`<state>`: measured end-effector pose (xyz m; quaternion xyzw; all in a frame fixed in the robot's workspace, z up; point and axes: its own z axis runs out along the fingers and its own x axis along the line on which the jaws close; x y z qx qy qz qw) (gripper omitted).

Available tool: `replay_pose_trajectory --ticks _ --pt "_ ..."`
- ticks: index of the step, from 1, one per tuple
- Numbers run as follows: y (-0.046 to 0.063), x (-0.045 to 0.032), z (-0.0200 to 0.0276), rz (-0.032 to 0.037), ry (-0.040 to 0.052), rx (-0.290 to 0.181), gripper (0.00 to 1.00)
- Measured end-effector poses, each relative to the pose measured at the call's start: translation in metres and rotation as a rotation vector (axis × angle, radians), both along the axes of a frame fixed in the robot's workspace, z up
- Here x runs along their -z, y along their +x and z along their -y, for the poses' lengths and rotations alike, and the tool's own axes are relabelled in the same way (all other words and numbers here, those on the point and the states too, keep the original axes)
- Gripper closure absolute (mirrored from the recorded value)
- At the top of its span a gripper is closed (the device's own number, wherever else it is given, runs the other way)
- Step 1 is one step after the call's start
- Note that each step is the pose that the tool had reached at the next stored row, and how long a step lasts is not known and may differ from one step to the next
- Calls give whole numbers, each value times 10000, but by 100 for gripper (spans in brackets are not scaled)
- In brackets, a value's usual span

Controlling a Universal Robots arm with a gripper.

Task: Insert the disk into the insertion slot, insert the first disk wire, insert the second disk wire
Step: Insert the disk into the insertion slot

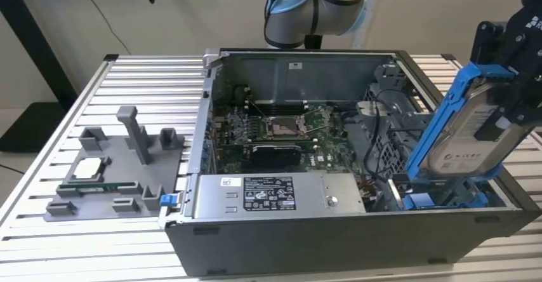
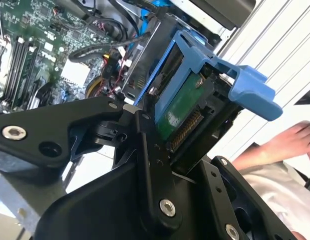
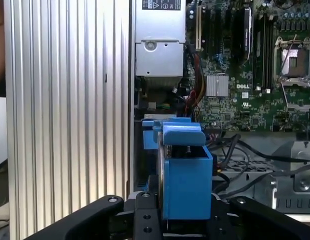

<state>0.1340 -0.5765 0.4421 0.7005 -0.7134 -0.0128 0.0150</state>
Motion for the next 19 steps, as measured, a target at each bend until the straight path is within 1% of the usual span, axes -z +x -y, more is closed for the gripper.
replay_pose_trajectory --ticks 5,9,13,19 --pt "0 54 0 0 15 0 100" --pt "1 92 0 0 134 1 100" --pt "5 138 0 0 230 1 100" --pt "15 199 0 0 283 -1 100"
